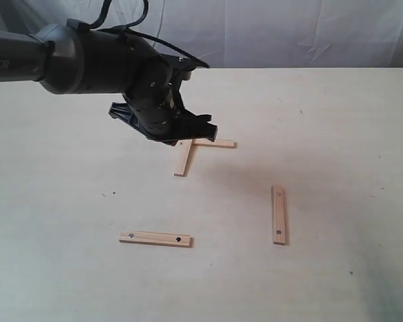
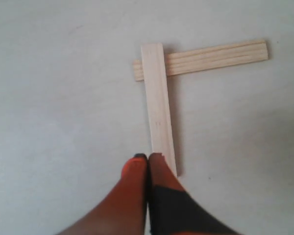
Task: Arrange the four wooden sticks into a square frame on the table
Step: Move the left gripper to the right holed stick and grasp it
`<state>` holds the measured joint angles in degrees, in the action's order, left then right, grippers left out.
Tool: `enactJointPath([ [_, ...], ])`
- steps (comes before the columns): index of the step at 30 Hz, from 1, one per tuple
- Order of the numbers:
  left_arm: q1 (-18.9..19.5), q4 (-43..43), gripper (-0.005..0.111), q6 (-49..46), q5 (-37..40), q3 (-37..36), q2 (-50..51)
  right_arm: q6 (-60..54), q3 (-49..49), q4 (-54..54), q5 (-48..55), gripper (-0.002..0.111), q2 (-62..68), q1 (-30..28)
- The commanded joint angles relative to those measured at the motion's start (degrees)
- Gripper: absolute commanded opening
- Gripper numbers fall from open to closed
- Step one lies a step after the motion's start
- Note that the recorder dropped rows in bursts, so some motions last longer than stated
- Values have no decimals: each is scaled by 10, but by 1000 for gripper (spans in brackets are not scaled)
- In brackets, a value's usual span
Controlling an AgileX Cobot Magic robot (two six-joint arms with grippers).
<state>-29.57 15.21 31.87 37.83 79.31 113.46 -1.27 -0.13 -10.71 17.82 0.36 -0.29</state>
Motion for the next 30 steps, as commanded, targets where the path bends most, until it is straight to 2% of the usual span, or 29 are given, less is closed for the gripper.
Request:
enactJointPath([
  [1, -2, 0, 0, -13, 34, 3, -15, 0, 1, -3, -4, -1, -4, -4],
  [10, -9, -73, 0, -22, 56, -17, -24, 0, 1, -3, -4, -1, -4, -4],
  [15, -56, -95, 0, -19, 51, -21, -25, 0, 1, -3, -4, -1, -4, -4],
  [22, -129, -147, 0, 6, -32, -18, -9, 0, 1, -3, -4, -1, -4, -4],
  [26, -160, -147, 0, 37, -25, 21, 31, 0, 1, -3, -4, -1, -4, -4],
  [30, -184, -145, 0, 41, 25, 113, 77, 0, 1, -3, -4, -1, -4, -4],
])
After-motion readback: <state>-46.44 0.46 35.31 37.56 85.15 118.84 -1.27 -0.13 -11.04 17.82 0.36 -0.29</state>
